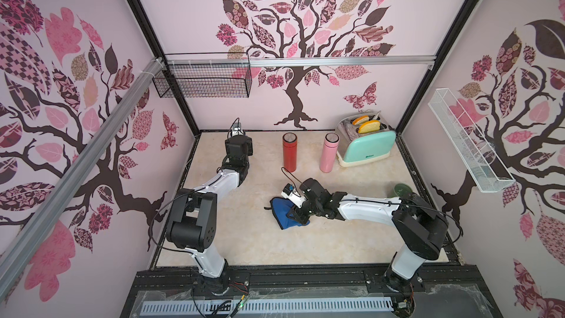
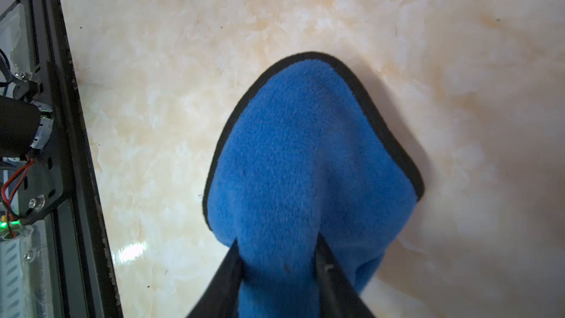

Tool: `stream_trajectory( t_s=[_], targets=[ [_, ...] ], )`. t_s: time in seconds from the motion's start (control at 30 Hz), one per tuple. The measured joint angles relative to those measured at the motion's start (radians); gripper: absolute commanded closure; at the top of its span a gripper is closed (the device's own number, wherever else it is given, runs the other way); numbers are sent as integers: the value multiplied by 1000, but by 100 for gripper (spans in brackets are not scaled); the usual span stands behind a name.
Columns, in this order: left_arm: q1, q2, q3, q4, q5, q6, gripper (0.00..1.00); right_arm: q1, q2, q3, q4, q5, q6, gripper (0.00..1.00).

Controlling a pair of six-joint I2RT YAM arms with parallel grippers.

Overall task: Wipe the surface of the thermos
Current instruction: Place the thermos at the center of the board.

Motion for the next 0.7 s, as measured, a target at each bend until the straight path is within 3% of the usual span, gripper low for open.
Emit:
stream_trajectory(
  t_s=[0.4,0.7],
  targets=[
    [-1,10,20,-49,47,-36,100,26,14,16,-3,9,-13,54],
    [-1,21,21,-57,60,-53,100,35,14,16,-9,16,-14,61]
  ],
)
